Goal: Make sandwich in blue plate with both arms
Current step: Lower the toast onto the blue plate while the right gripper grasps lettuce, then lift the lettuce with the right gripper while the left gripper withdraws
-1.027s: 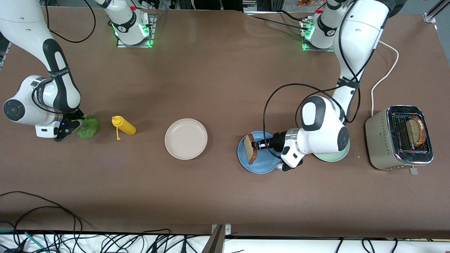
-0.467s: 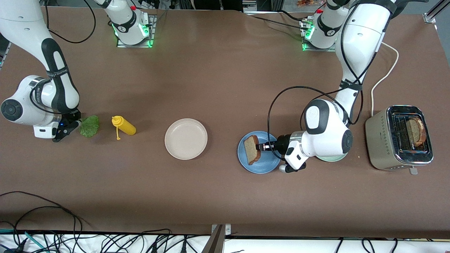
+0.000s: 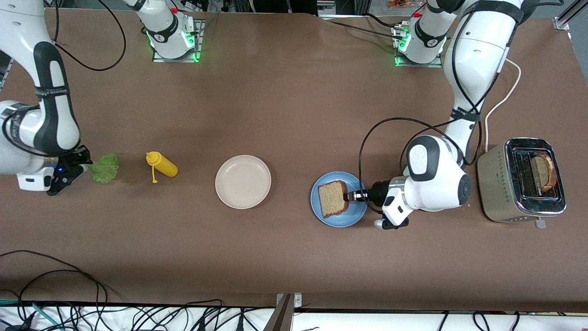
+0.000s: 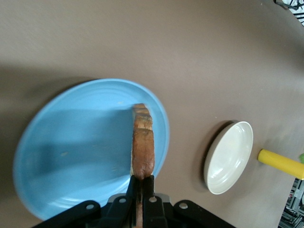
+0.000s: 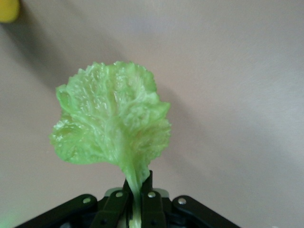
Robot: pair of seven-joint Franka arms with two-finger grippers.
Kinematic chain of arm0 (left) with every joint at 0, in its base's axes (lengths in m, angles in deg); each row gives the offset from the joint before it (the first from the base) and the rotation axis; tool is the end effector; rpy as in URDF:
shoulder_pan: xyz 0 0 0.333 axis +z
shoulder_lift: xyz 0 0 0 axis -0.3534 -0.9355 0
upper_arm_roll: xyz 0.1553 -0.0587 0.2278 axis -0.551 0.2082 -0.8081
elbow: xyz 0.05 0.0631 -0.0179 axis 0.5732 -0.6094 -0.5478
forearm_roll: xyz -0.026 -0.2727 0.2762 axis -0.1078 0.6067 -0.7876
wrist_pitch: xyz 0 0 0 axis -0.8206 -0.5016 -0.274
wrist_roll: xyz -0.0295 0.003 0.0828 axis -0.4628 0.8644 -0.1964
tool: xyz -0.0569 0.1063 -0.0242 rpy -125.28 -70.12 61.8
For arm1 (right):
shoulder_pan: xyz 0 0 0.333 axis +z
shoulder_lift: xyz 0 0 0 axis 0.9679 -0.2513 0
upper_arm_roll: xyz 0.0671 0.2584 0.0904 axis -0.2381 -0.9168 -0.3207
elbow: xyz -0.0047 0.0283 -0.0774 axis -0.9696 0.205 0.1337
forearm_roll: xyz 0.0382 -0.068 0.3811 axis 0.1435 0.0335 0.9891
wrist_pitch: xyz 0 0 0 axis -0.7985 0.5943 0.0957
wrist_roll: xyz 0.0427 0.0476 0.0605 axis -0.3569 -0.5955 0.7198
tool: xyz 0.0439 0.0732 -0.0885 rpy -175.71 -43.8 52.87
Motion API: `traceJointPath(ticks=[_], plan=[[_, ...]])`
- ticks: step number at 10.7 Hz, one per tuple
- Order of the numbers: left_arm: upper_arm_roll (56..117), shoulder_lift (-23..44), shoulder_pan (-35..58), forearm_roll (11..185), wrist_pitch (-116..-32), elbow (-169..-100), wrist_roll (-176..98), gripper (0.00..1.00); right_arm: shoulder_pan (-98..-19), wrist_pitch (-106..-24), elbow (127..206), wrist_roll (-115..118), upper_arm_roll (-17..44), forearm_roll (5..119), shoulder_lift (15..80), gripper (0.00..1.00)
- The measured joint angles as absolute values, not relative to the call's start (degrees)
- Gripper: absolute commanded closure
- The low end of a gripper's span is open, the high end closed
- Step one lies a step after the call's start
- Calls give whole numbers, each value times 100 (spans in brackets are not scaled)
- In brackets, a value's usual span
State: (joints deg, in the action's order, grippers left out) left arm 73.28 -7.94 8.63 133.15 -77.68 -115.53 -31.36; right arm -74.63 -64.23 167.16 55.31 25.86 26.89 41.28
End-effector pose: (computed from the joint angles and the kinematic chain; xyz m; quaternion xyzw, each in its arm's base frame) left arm 0.6644 -0.2356 0.2177 0.9367 0.0653 -0.0794 0.3346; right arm 0.5895 -0.1680 0.2286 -0.9255 -0.3538 0.1325 0.0250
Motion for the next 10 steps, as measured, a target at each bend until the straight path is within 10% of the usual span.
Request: traceJointPath(ticks=[10], plan=[[7300, -1180, 1096, 13315, -7825, -11564, -2447, 100, -7371, -4772, 15299, 5080, 2445, 3043, 4205, 100]])
